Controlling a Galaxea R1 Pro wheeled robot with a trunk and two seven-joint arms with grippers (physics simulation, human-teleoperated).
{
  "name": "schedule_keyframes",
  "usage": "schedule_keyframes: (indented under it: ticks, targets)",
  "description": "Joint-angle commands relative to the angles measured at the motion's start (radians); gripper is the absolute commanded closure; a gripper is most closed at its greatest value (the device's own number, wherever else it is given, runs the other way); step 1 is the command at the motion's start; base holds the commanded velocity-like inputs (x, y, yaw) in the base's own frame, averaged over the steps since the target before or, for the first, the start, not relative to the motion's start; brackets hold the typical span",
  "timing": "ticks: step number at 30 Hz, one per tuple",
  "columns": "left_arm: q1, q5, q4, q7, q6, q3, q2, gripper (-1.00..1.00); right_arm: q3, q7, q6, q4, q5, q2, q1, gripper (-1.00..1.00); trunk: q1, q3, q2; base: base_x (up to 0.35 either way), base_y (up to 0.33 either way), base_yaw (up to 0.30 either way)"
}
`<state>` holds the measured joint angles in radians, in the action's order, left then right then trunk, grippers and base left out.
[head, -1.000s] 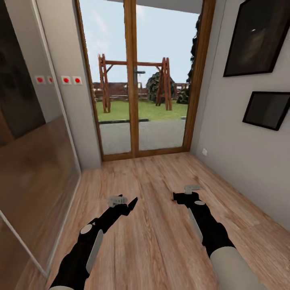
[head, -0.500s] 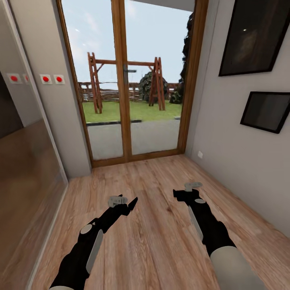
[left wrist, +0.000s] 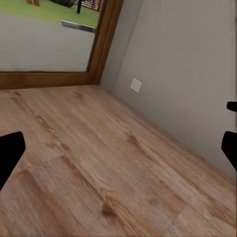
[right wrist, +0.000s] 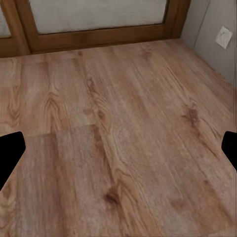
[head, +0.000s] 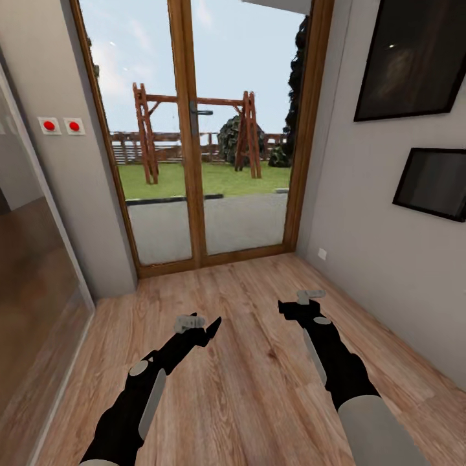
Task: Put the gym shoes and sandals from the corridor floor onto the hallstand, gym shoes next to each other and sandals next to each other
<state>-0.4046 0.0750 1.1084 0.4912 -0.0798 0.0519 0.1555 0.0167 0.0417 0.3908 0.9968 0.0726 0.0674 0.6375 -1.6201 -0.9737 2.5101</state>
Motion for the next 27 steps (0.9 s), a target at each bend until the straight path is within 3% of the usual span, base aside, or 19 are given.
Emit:
schedule_keyframes:
  ticks: [1,27]
  targets:
    - [0.0,0.008,0.001,0.007,-0.008,0.003,0.001,-1.0,0.002,0.003,0.006,0.001,0.007,0.0,0.001,-1.0,0.0,-0.001,0.0,0.096,0.0,-0.228]
    - [0.0,0.008,0.001,0.007,-0.008,0.003,0.001,-1.0,0.001,0.003,0.006,0.001,0.007,0.0,0.001,-1.0,0.0,0.011,0.0,0.022,0.005,-0.28]
